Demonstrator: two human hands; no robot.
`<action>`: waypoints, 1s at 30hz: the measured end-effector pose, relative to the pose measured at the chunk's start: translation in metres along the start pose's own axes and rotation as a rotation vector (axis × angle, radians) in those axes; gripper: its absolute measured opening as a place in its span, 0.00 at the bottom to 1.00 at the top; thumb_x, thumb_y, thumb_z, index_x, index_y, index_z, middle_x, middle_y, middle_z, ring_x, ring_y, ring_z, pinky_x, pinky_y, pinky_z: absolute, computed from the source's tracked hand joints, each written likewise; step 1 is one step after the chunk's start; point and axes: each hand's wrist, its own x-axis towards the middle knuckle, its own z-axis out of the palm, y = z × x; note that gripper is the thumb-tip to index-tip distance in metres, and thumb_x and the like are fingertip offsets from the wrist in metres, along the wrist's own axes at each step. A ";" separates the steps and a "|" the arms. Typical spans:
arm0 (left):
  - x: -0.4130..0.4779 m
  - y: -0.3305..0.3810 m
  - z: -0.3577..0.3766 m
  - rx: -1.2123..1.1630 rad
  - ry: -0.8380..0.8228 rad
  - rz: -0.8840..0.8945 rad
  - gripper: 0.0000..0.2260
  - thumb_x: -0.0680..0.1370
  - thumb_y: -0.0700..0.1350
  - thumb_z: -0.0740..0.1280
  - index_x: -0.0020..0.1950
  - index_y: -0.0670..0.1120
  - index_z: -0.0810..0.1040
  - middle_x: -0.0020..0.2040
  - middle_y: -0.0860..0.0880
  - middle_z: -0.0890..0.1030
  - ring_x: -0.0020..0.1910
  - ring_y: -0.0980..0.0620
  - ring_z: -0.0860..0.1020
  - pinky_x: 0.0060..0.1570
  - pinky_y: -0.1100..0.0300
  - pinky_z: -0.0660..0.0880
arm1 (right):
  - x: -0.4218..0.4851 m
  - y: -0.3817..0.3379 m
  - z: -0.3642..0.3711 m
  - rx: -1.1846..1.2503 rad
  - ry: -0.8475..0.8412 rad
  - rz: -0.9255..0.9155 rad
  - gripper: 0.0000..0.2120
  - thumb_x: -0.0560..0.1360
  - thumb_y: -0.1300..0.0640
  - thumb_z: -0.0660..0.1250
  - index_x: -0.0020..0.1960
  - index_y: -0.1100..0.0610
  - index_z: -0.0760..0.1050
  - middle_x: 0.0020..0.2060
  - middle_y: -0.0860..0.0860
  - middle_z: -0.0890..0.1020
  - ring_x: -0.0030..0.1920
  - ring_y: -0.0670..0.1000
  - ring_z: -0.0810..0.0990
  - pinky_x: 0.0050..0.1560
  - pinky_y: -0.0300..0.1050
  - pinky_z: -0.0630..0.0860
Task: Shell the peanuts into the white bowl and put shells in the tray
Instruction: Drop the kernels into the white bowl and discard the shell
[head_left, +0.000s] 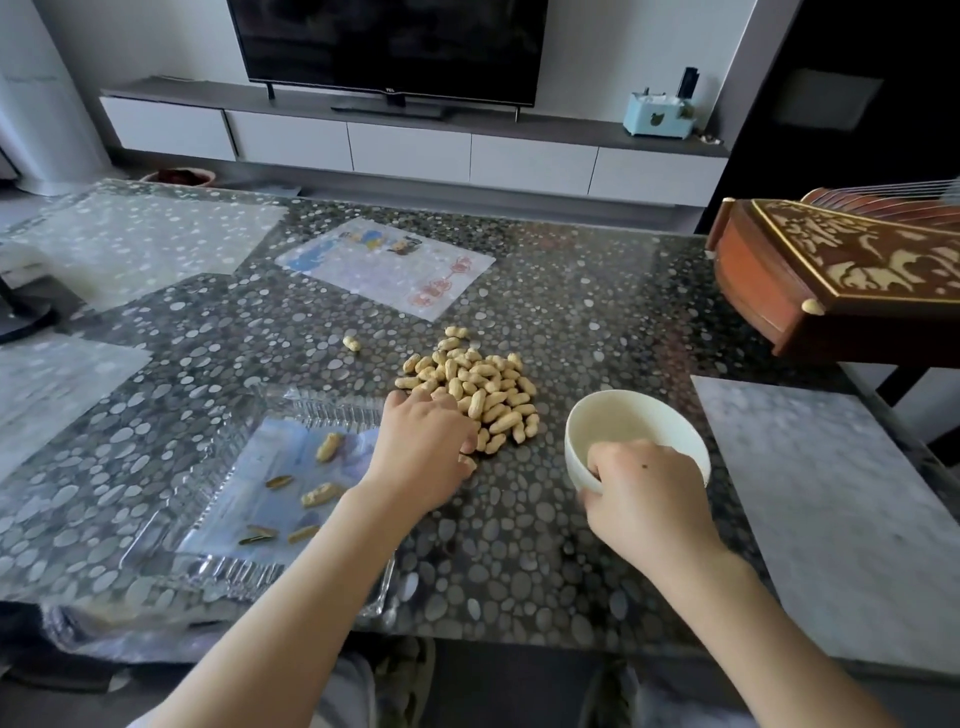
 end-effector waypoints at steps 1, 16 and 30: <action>0.000 0.001 0.003 0.023 0.001 -0.005 0.08 0.75 0.50 0.67 0.54 0.55 0.79 0.55 0.56 0.75 0.58 0.51 0.69 0.53 0.57 0.58 | -0.001 0.002 -0.001 0.008 -0.015 -0.008 0.21 0.77 0.52 0.63 0.31 0.51 0.56 0.28 0.45 0.64 0.34 0.50 0.68 0.27 0.39 0.55; -0.024 0.002 -0.020 -0.874 0.179 -0.151 0.09 0.67 0.44 0.77 0.40 0.48 0.78 0.36 0.52 0.81 0.33 0.55 0.78 0.34 0.66 0.74 | 0.005 -0.036 0.002 0.783 0.224 -0.046 0.15 0.77 0.49 0.66 0.37 0.57 0.80 0.26 0.47 0.79 0.27 0.47 0.76 0.29 0.43 0.73; -0.044 -0.009 -0.029 -1.176 0.166 -0.269 0.10 0.64 0.38 0.78 0.42 0.43 0.81 0.35 0.49 0.83 0.36 0.52 0.82 0.41 0.57 0.80 | 0.013 -0.076 0.004 1.295 0.010 0.000 0.09 0.78 0.53 0.65 0.46 0.55 0.82 0.21 0.36 0.75 0.26 0.37 0.74 0.29 0.28 0.66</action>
